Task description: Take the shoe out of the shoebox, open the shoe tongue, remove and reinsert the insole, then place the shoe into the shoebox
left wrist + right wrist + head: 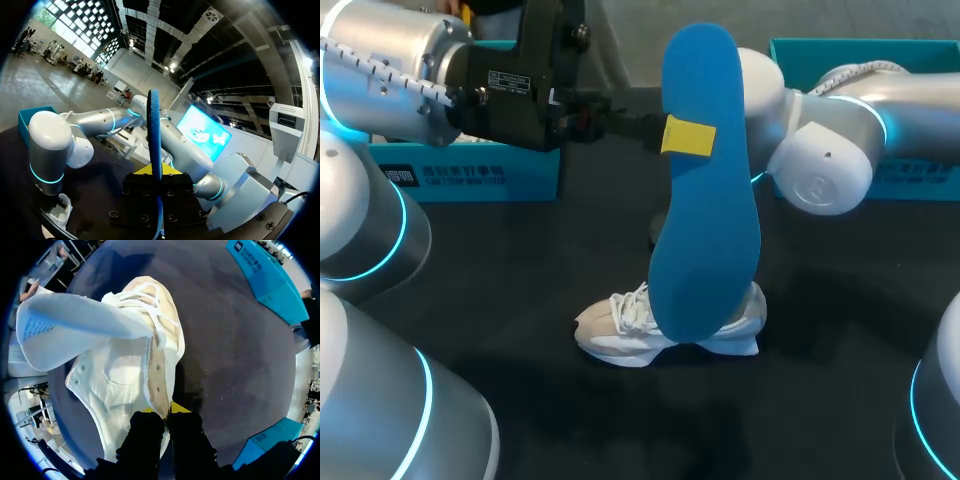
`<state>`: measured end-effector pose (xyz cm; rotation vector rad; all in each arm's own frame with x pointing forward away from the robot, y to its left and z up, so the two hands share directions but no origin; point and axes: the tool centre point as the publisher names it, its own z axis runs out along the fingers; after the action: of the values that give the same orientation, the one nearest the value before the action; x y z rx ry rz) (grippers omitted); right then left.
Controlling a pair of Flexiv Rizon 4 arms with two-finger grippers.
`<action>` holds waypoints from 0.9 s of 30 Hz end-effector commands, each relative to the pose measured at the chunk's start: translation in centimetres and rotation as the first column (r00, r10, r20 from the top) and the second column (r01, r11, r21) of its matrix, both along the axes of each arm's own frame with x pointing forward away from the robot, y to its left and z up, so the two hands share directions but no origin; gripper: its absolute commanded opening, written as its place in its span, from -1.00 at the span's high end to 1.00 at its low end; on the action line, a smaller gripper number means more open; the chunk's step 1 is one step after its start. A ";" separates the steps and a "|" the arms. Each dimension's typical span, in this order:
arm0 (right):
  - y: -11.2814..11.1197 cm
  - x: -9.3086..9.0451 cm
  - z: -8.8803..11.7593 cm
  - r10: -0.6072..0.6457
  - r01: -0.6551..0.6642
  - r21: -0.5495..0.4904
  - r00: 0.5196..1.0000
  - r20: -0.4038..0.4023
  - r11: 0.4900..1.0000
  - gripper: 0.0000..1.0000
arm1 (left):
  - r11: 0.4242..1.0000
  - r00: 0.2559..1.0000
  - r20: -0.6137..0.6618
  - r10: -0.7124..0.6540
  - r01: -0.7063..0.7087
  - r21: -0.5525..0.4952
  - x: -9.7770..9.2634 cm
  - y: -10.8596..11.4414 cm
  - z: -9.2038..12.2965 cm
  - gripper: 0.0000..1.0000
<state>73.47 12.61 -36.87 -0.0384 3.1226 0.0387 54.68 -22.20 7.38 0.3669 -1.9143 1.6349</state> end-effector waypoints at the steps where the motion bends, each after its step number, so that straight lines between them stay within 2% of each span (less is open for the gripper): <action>1: 0.1 0.0 0.0 0.000 0.000 -0.001 1.000 0.000 1.000 1.00 | 1.000 1.000 0.000 -0.001 0.001 0.001 0.0 0.0 0.0 1.00; 6: 0.1 0.0 0.0 0.000 0.000 -0.001 1.000 0.000 1.000 1.00 | 1.000 1.000 0.000 -0.001 0.001 0.001 0.0 0.0 0.0 1.00; 8: 0.1 -0.1 0.1 -0.038 0.038 0.007 0.999 0.001 0.999 1.00 | 1.000 1.000 0.000 -0.001 0.001 0.001 0.0 0.0 0.0 1.00; 9: 0.3 -0.3 0.8 -0.133 0.133 0.041 0.991 -0.008 0.990 1.00 | 1.000 1.000 0.000 -0.001 0.001 0.001 0.0 0.0 0.0 1.00; 11: 0.3 -0.3 0.9 -0.152 0.152 0.051 0.988 -0.007 0.987 1.00 | 1.000 1.000 0.000 -0.001 0.001 0.001 0.0 0.0 0.0 1.00; 12: 0.6 -0.3 1.7 -0.234 0.236 0.076 0.972 -0.033 0.969 1.00 | 1.000 1.000 0.000 -0.001 0.001 0.001 0.0 0.0 0.0 1.00; 14: 0.7 -0.3 2.5 -0.318 0.325 0.111 0.945 -0.074 0.939 1.00 | 1.000 1.000 0.000 -0.001 0.001 0.001 0.0 0.0 0.0 1.00; 15: 0.6 -0.3 2.8 -0.341 0.347 0.093 0.937 -0.075 0.933 1.00 | 1.000 1.000 0.000 -0.001 0.001 0.001 0.0 0.0 0.0 1.00; 19: 0.9 -0.3 4.2 -0.429 0.439 0.130 0.898 -0.097 0.889 1.00 | 1.000 1.000 0.000 -0.001 0.001 0.001 0.0 0.0 0.0 1.00; 21: 1.2 -0.2 4.5 -0.506 0.520 0.138 0.853 -0.128 0.843 1.00 | 1.000 1.000 0.000 -0.001 0.001 0.001 0.0 0.0 0.0 1.00; 24: 1.6 -0.1 4.8 -0.636 0.657 0.143 0.753 -0.166 0.740 1.00 | 1.000 1.000 0.000 -0.001 0.001 0.001 0.0 0.0 0.0 1.00; 25: 1.8 -0.2 4.8 -0.699 0.718 0.138 0.696 -0.164 0.682 1.00 | 1.000 1.000 0.000 -0.001 0.001 0.001 0.0 0.0 0.0 1.00; 26: 1.9 -0.2 4.8 -0.718 0.740 0.155 0.673 -0.177 0.655 1.00 | 1.000 1.000 0.000 -0.001 0.001 0.001 0.0 0.0 0.0 1.00; 27: 2.1 -0.2 4.9 -0.761 0.783 0.155 0.622 -0.183 0.603 1.00 | 1.000 1.000 0.000 -0.001 0.001 0.001 0.0 0.0 0.0 1.00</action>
<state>73.64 14.69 -31.88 0.8963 3.0651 0.2912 54.68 -22.20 7.38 0.3668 -1.9143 1.6349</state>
